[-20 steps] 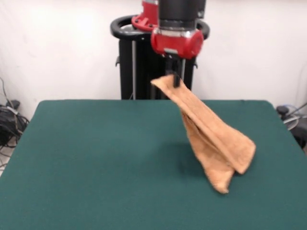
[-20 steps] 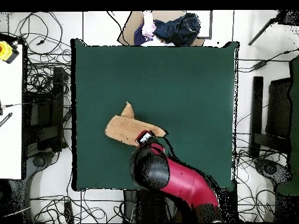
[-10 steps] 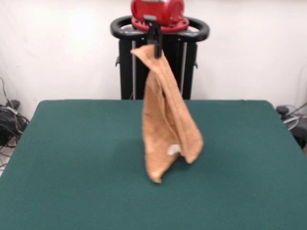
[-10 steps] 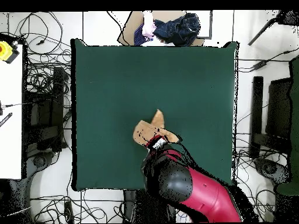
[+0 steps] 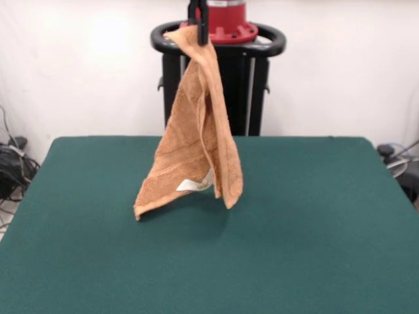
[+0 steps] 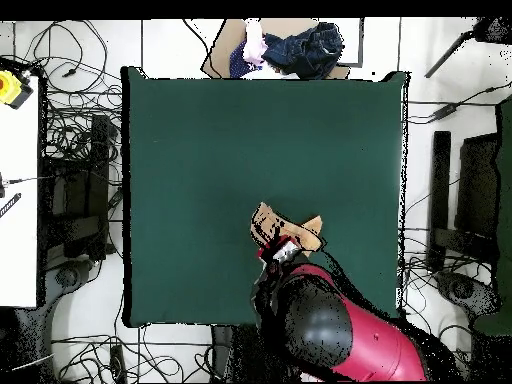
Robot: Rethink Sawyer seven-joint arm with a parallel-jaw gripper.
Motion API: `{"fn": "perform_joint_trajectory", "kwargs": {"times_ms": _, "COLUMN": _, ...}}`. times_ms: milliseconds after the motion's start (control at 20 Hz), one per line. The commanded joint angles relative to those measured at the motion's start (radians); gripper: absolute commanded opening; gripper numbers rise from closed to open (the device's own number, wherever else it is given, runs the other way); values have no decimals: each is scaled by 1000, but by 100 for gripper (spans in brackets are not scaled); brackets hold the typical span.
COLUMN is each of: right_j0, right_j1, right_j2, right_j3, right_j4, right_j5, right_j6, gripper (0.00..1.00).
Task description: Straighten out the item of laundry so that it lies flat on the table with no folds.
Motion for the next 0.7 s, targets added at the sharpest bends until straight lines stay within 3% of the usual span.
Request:
{"fn": "perform_joint_trajectory", "kwargs": {"times_ms": 50, "right_j0": 7, "right_j1": -7, "right_j2": 39, "right_j3": -7, "right_j4": -70, "right_j5": 67, "right_j6": -53, "gripper": 0}}
{"fn": "perform_joint_trajectory", "kwargs": {"times_ms": 700, "right_j0": 42, "right_j1": 148, "right_j2": 84, "right_j3": -11, "right_j4": -102, "right_j5": -128, "right_j6": 47, "gripper": 0}}
